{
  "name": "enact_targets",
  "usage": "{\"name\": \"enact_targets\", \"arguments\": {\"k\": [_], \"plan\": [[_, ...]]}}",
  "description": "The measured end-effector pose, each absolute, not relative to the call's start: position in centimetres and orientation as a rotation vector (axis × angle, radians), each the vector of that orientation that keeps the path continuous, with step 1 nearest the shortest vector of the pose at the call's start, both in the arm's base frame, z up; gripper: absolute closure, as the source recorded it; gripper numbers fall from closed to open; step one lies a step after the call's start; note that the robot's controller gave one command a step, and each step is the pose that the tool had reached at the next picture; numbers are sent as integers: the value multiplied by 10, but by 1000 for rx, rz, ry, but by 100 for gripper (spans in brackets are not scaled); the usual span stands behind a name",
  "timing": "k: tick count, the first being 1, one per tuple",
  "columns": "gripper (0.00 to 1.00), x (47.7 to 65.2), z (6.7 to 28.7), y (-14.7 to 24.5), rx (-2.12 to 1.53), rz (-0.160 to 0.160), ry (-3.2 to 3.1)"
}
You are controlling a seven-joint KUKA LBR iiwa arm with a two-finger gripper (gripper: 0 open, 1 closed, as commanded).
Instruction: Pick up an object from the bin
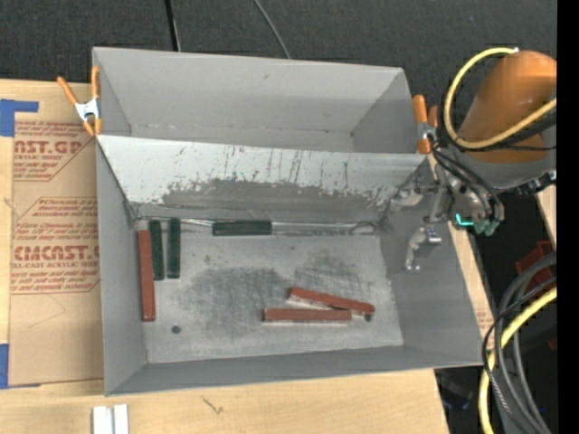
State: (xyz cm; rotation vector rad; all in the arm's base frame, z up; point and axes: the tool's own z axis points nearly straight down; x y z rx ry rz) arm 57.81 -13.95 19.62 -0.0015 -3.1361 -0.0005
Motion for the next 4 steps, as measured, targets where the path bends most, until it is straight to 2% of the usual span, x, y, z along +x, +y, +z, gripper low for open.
{"name": "enact_targets", "arguments": {"k": [1,2,3,4], "plan": [[0,580,201,-139,0,1,-3144],[0,561,155,-126,105,3,-3146],[100,557,80,-89,192,15,-3161],[0,552,74,-86,193,5,-3144]]}}
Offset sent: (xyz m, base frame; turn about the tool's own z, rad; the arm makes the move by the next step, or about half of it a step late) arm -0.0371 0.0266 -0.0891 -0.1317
